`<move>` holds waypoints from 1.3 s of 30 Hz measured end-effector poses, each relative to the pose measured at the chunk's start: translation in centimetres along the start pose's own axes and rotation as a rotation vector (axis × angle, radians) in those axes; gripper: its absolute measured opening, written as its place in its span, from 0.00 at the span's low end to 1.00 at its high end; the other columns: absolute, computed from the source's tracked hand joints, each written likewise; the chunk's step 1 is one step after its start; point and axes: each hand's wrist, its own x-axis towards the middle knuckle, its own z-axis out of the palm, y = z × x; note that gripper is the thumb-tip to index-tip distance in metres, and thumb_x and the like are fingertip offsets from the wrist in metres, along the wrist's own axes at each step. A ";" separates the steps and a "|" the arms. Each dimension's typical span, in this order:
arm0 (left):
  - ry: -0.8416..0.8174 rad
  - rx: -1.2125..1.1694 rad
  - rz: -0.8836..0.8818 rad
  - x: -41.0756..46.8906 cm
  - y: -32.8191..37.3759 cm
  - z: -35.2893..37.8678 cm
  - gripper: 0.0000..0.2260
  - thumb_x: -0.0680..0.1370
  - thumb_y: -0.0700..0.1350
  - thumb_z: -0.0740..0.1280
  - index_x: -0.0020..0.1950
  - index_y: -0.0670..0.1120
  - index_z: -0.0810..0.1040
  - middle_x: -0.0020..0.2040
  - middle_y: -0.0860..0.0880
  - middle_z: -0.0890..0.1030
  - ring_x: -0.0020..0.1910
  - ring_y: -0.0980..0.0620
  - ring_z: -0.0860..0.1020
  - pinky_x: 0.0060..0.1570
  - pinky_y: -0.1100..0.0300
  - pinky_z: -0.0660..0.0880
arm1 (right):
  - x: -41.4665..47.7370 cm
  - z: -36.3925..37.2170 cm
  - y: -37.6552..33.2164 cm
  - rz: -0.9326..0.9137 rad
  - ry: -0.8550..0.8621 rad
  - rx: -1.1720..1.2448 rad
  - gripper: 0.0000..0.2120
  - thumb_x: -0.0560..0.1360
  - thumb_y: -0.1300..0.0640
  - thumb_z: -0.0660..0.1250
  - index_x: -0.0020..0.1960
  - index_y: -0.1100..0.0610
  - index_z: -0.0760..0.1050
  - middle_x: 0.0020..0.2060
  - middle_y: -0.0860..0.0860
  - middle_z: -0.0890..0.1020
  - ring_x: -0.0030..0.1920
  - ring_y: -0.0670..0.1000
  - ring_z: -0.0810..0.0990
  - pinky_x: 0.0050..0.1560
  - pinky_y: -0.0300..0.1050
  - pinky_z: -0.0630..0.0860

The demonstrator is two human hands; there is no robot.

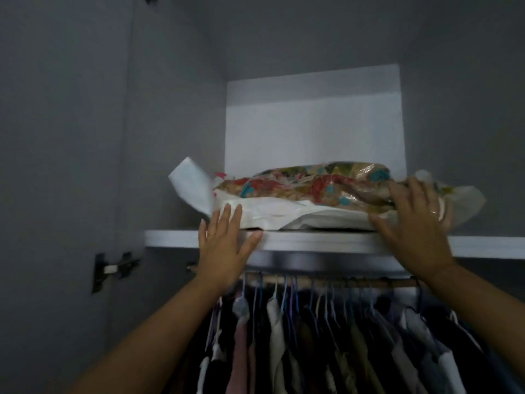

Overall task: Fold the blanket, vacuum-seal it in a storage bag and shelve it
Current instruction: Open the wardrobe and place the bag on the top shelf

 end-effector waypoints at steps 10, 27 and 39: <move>-0.015 -0.014 -0.164 -13.5 -1.8 -8.0 0.31 0.81 0.62 0.53 0.79 0.50 0.50 0.80 0.50 0.52 0.79 0.51 0.44 0.75 0.49 0.38 | -12.1 -7.3 -6.5 0.005 -0.112 0.113 0.40 0.72 0.31 0.48 0.77 0.52 0.57 0.78 0.57 0.55 0.78 0.59 0.50 0.74 0.65 0.42; 0.017 -0.239 -0.146 -39.4 1.2 -21.5 0.30 0.79 0.60 0.56 0.77 0.47 0.60 0.77 0.48 0.61 0.76 0.57 0.54 0.76 0.51 0.51 | -36.7 -18.2 -23.9 0.160 -0.596 0.482 0.46 0.68 0.26 0.46 0.79 0.49 0.49 0.79 0.55 0.51 0.79 0.54 0.47 0.76 0.61 0.46; 0.289 -0.541 -0.943 -43.4 -4.4 -30.4 0.24 0.83 0.58 0.51 0.62 0.41 0.75 0.58 0.43 0.79 0.58 0.47 0.78 0.55 0.63 0.73 | -41.7 -21.0 -35.1 0.120 -0.811 0.927 0.48 0.70 0.34 0.69 0.79 0.51 0.49 0.79 0.55 0.52 0.78 0.54 0.50 0.76 0.54 0.54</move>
